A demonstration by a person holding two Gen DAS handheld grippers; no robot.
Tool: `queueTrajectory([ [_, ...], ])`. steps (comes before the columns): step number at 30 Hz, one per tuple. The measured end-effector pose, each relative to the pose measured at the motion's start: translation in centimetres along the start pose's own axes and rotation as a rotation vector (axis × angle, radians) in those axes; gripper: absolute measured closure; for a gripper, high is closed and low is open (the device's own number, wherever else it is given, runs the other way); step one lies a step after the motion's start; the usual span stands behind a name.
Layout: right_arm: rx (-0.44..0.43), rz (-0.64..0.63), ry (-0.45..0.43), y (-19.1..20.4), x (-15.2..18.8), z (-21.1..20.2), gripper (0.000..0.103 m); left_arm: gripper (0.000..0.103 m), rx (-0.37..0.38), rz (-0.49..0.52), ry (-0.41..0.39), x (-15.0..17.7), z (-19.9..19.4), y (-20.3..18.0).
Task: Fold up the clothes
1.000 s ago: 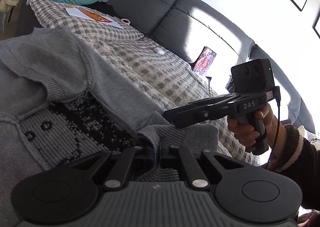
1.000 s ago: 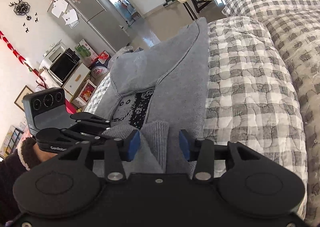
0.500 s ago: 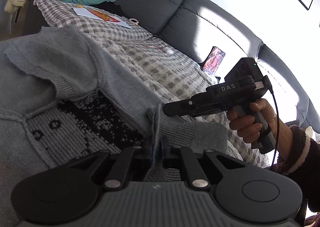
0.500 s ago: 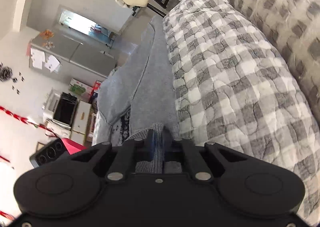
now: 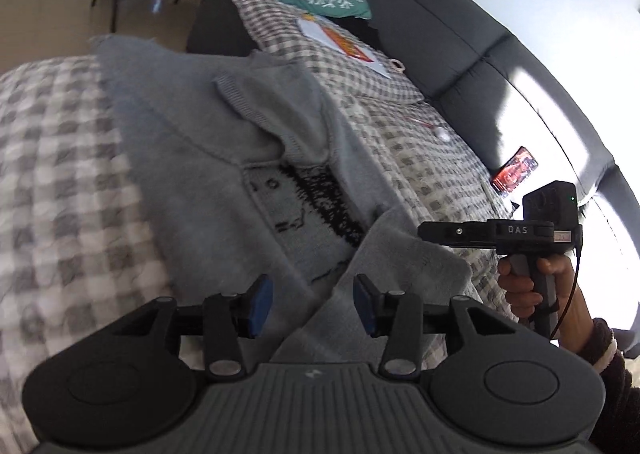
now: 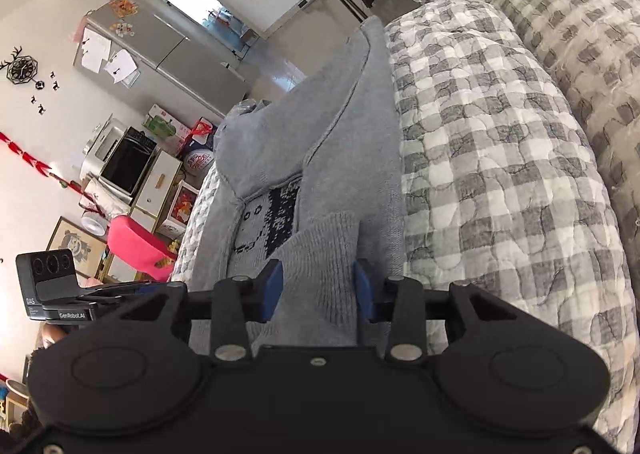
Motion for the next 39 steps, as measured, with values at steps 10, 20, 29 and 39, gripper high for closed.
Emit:
queueTrajectory([
  [10, -0.266, -0.032, 0.036, 0.8, 1.1, -1.9, 0.088, 0.06, 0.206, -0.224, -0.043, 4.6, -1.0, 2.5],
  [20, -0.118, -0.019, 0.061, -1.1, 1.5, -2.0, 0.057, 0.06, 0.236, -0.128, -0.051, 5.8, -0.1, 1.5],
  [29, -0.152, -0.037, 0.016, -0.8, 1.5, -1.6, 0.089, 0.095, 0.242, -0.012, -0.126, 6.2, 0.3, 0.5],
  [39, -0.323, -0.364, -0.043, 0.0, 6.7, -8.2, 0.085, 0.094, 0.504, 0.301, 0.051, 10.5, -0.6, -3.9],
])
Point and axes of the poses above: each gripper's, at about its wrist camera, not at the fingertips, and z roughly the way its jaws point, y to its left, x to its underside, the point moved 2 cm from there along z, roughly the way its jaws point, and after that the axes turned 13 degrees about x, right-handed, at the moved point
